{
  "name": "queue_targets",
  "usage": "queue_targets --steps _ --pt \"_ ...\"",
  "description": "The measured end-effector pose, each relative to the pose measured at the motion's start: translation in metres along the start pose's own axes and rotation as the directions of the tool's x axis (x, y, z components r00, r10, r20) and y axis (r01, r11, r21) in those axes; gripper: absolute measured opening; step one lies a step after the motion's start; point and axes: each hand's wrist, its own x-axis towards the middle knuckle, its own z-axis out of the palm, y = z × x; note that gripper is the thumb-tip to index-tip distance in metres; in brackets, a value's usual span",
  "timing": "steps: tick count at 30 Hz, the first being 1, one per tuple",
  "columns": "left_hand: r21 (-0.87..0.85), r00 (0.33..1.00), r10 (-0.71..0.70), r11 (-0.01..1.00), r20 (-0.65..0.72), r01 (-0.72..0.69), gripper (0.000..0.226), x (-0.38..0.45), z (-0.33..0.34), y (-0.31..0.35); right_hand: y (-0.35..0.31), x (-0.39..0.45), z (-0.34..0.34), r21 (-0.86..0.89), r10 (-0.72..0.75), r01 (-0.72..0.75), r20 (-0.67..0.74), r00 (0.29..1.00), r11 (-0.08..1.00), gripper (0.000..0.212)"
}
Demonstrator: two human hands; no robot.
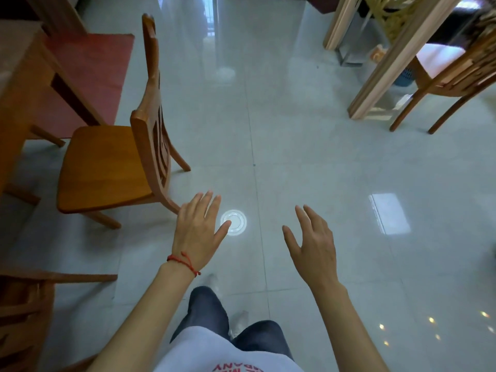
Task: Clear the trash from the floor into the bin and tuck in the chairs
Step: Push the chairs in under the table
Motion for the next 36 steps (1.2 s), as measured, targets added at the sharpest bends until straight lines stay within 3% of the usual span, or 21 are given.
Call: queue_targets --steps 17,27,36 --pt "0.003 0.998 0.062 0.998 -0.001 -0.062 0.053 0.247 0.005 -0.021 0.011 0.234 0.023 0.012 0.017 -0.016 -0.039 0.999 1.000 0.047" --pt "-0.029 0.999 -0.044 0.999 -0.008 0.044 0.054 0.369 0.025 -0.016 0.044 0.366 0.029 0.006 -0.014 0.014 0.030 0.999 1.000 0.048" --pt "-0.050 0.984 -0.170 0.985 -0.055 0.168 0.051 0.477 0.038 0.014 0.076 0.503 0.015 0.012 -0.139 0.139 0.130 0.982 0.990 0.049"
